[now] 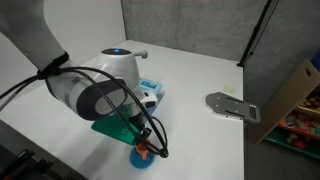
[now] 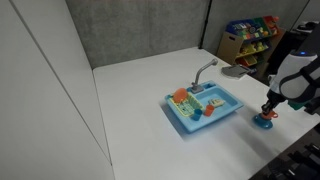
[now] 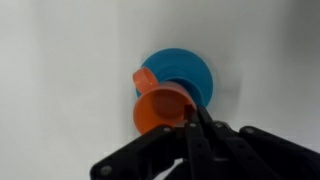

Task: Put the orange mug in the blue mug

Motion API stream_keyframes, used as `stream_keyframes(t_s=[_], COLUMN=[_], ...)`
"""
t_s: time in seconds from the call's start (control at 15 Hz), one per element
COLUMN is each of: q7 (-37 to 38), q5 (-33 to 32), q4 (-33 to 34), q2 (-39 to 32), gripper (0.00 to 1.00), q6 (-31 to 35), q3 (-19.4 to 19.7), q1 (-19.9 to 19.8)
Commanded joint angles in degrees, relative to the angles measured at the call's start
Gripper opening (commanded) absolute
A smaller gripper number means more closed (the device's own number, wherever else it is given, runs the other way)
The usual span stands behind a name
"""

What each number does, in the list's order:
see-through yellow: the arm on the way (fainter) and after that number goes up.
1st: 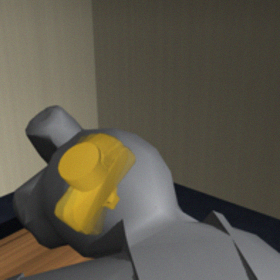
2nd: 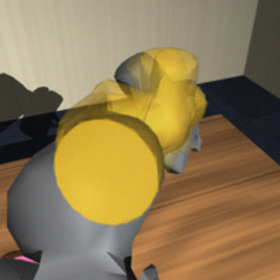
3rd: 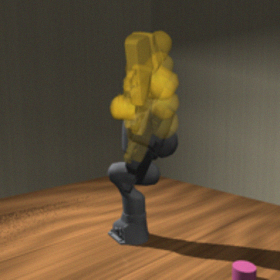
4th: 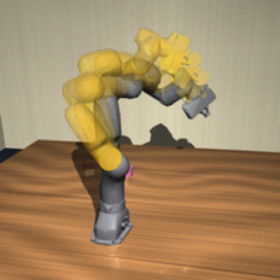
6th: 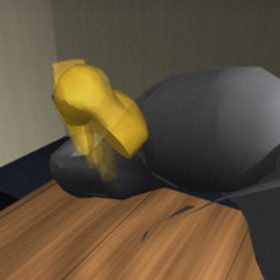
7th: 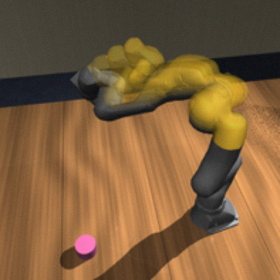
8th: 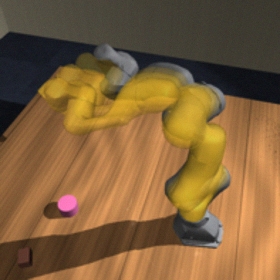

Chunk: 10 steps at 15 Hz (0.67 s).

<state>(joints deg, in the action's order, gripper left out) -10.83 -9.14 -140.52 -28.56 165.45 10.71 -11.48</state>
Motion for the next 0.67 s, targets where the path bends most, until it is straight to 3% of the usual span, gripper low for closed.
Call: stream_keyframes(t_s=[0.0,0.6], q7=[0.3,-0.1], q5=[-0.6,-0.8], q4=[-1.4,-3.1], q2=[0.8,0.8], gripper=[0.03,0.04], q6=[1.6,5.2], q3=[0.6,0.5], q1=[0.4,0.9])
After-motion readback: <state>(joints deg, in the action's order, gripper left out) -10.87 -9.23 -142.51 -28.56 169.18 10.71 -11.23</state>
